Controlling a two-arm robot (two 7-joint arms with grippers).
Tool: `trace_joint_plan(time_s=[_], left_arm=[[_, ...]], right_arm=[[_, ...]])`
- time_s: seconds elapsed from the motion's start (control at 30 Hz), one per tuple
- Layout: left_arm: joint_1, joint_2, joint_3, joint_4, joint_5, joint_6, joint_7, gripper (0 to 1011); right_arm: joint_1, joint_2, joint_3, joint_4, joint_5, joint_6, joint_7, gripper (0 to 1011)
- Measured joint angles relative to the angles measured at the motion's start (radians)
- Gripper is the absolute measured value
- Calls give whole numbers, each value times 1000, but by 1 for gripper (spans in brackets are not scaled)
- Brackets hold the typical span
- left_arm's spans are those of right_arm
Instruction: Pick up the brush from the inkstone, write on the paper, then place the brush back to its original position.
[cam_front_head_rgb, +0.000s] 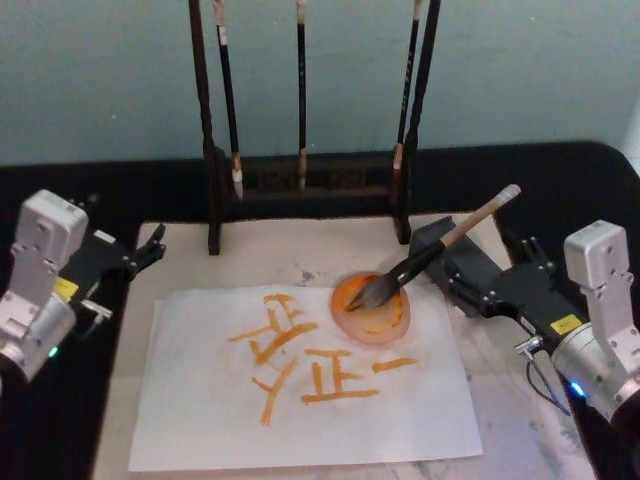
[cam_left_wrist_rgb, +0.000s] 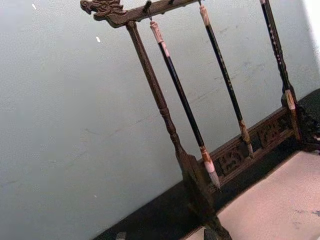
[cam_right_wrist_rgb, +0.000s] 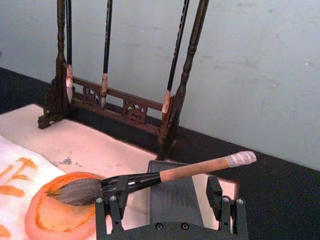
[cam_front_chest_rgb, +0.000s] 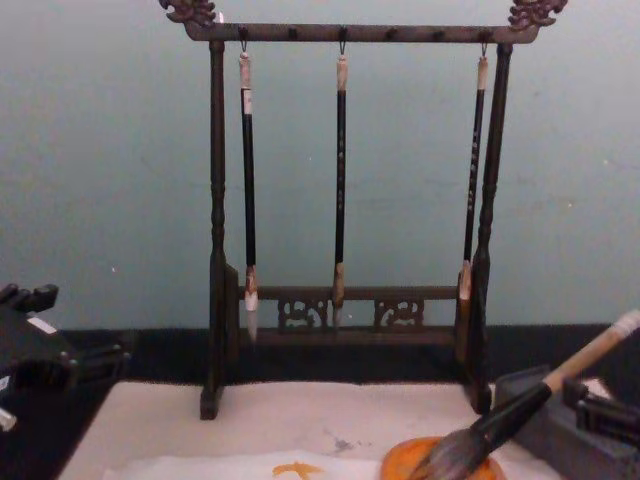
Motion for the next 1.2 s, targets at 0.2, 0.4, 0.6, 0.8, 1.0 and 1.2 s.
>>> trace_joint_plan(time_s=[0.2, 0.4, 0.6, 0.8, 1.0, 1.2], left_arm=[[0, 0, 0, 0, 0, 0, 0, 1010], [0, 0, 0, 0, 0, 0, 0, 1010], [0, 0, 0, 0, 0, 0, 0, 1010], [0, 0, 0, 0, 0, 0, 0, 1010], [0, 0, 0, 0, 0, 0, 0, 1010], [0, 0, 0, 0, 0, 0, 0, 1010]], right_arm=[[1, -2, 0, 2, -5, 3, -2, 1000], [1, -2, 0, 2, -4, 3, -2, 1000], [1, -1, 0, 2, -4, 2, -2, 1000], [1, 0, 0, 2, -3, 2, -2, 1000], [1, 0, 0, 2, -3, 2, -2, 1000], [1, 0, 0, 2, -2, 2, -2, 1000]])
